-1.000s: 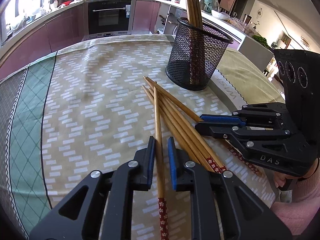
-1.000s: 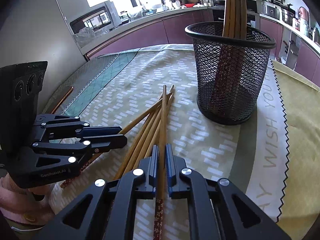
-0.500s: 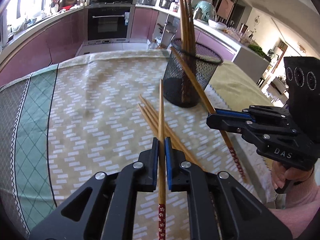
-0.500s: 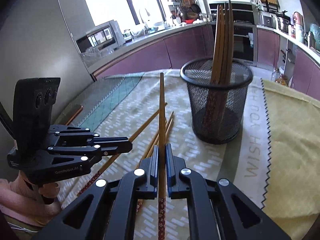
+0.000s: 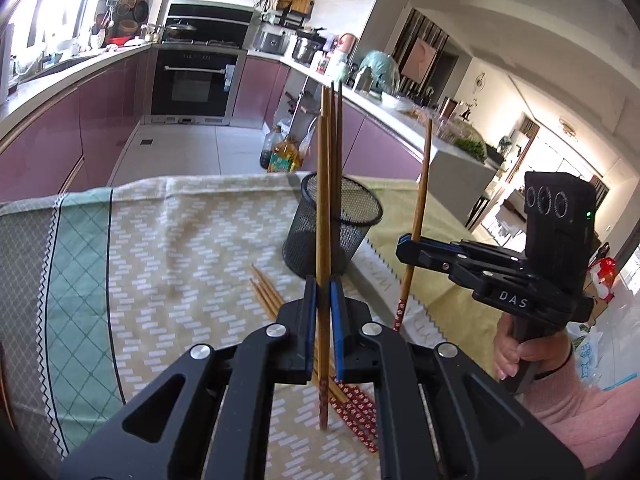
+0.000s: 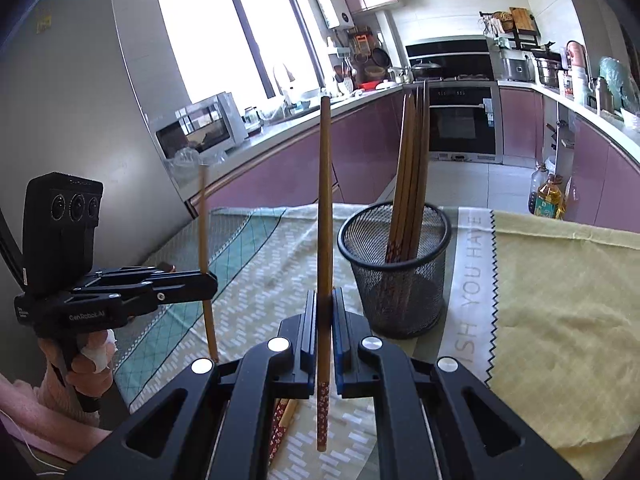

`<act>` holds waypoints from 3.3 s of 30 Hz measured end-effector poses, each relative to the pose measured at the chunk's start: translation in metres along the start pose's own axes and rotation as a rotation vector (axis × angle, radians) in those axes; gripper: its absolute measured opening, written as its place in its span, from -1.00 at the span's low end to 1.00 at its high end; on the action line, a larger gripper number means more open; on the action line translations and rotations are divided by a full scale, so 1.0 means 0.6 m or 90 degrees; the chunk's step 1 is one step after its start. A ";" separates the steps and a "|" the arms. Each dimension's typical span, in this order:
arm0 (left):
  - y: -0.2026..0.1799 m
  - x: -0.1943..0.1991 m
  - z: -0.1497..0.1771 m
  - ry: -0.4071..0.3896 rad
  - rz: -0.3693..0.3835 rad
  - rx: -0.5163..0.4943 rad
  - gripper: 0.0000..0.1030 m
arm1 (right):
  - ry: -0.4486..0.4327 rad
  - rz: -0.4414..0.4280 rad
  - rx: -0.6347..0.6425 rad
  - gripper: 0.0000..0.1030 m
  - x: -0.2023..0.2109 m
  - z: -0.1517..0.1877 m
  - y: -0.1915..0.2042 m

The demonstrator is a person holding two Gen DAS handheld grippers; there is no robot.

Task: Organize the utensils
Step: 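Lift the left gripper's chopstick toward the mesh cup while the right gripper lifts its chopstick, then lower the left gripper's chopstick into the mesh cup while the right gripper lowers its chopstick there, then open the left gripper to release its chopstick while the right gripper releases its chopstick, then move the left gripper back to the chopstick pile while the right gripper returns there too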

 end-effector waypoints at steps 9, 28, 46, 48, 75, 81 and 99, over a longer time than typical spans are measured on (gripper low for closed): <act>-0.019 0.036 -0.070 -0.064 0.027 -0.006 -0.86 | -0.049 0.013 0.003 -0.88 0.024 -0.058 -0.010; -0.067 0.022 -0.222 -0.158 0.043 -0.016 -0.86 | -0.141 0.062 0.012 -0.88 0.041 -0.193 -0.059; -0.054 -0.082 -0.199 -0.062 -0.034 -0.076 -0.86 | -0.090 0.097 -0.019 -0.88 -0.040 -0.170 -0.111; -0.052 -0.091 -0.194 -0.048 -0.037 -0.081 -0.86 | -0.073 0.096 -0.021 -0.88 -0.048 -0.162 -0.112; -0.031 -0.193 -0.191 0.072 -0.047 -0.070 -0.83 | 0.022 0.096 -0.073 -0.77 -0.105 -0.108 -0.136; -0.028 -0.176 -0.180 0.044 -0.046 -0.059 -0.68 | -0.004 0.096 -0.065 -0.45 -0.087 -0.116 -0.127; -0.015 -0.007 -0.085 -0.109 -0.138 -0.107 0.64 | -0.043 0.030 0.021 0.33 0.007 -0.053 -0.018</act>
Point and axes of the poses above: each gripper's, at about its wrist camera, not at the fingertips, and x roughly against the way its jaws point, y to its left, z to its underside, the point moved 10 cm from there along -x, roughly the way its jaws point, and after that the axes turned 5 degrees about x, right-handed, at the moved point
